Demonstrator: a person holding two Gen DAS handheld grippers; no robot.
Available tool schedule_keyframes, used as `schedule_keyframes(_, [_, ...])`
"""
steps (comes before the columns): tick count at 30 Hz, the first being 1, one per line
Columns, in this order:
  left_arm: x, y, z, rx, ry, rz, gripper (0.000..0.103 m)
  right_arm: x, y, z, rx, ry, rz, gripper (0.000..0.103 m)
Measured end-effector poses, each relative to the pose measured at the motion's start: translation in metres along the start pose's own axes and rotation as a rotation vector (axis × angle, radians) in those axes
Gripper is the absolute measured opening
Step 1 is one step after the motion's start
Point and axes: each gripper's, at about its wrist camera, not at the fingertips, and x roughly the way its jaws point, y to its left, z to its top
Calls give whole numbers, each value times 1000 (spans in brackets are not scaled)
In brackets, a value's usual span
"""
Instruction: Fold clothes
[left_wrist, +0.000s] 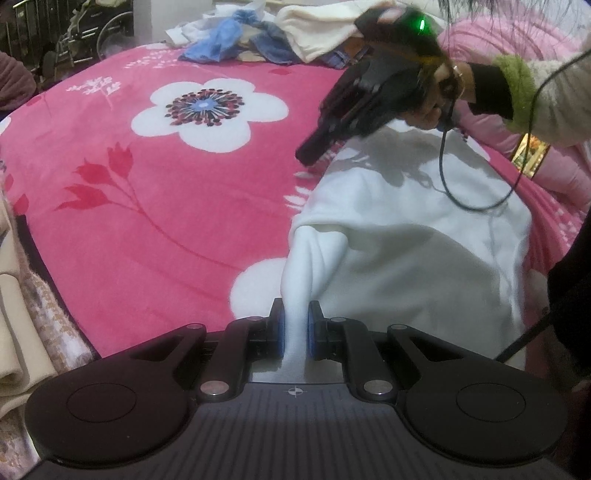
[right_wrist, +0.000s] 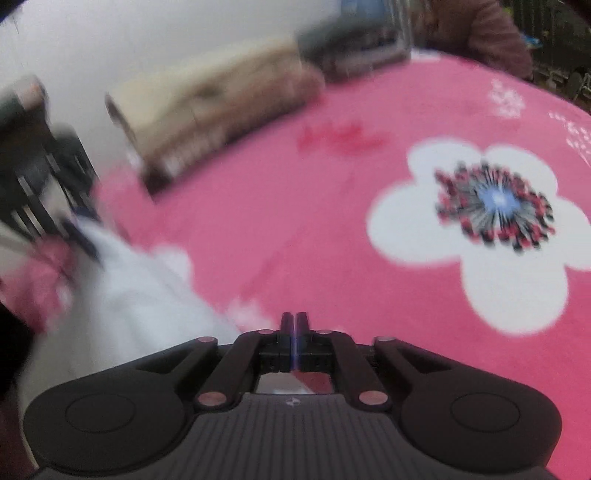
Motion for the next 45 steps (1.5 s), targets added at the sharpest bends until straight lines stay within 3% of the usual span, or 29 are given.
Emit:
schedule_keyframes(1, [0,-1,0,5,0,3,10,-1,-1,2,33,-14,63,26])
schedule_keyframes(3, [-2,-3,1,17,0,9,10,1,2,5,34,-17,145,46])
schedule_keyframes(6, [-6,-7,1,32,-6,16,10,12,9,13,-23,-3,229,54])
schedule_keyframes(9, [-10,-13,1,48,-14,30,10,33,1,24,5,46,337,55])
schedule_keyframes(11, [-11,-15,1,57,-18,41,10,51,0,30,5,139,443,49])
schedule_keyframes(13, [-10,-16,-1,65,-16,51,10,61,6,32,-65,223,454,19])
schedule_keyframes(14, [-10,-16,-2,69,-15,57,10,64,10,32,-106,259,444,12])
schedule_keyframes(15, [-11,-16,-2,64,-16,60,10,63,11,32,-137,279,432,6])
schedule_keyframes(19, [-14,-11,-3,32,-21,58,10,38,0,23,-169,280,365,1])
schedule_keyframes(22, [-11,-7,-1,29,-8,59,9,19,-11,10,-153,273,291,0])
schedule_keyframes(25, [-7,-3,-1,16,3,61,9,6,-22,-6,-142,279,164,0])
schedule_keyframes(27, [-4,1,-1,-1,6,63,10,-6,-32,-13,-83,228,86,0])
schedule_keyframes(30, [5,9,-1,-45,22,73,14,-35,-41,-21,24,61,-54,3])
schedule_keyframes(33, [16,21,-3,-124,53,83,24,-70,-45,-35,149,-95,-205,10])
schedule_keyframes(34, [18,25,-4,-149,57,85,27,-81,-46,-42,190,-132,-268,22])
schedule_keyframes(37, [16,35,-4,-243,47,87,40,-117,-47,-68,325,-222,-471,36])
schedule_keyframes(39, [11,44,-4,-317,27,92,49,-143,-55,-88,447,-258,-576,39])
schedule_keyframes(43, [-4,64,-9,-491,-48,112,52,-188,-69,-129,687,-293,-728,43])
schedule_keyframes(45, [-11,72,-12,-569,-84,124,53,-201,-74,-148,780,-300,-767,51])
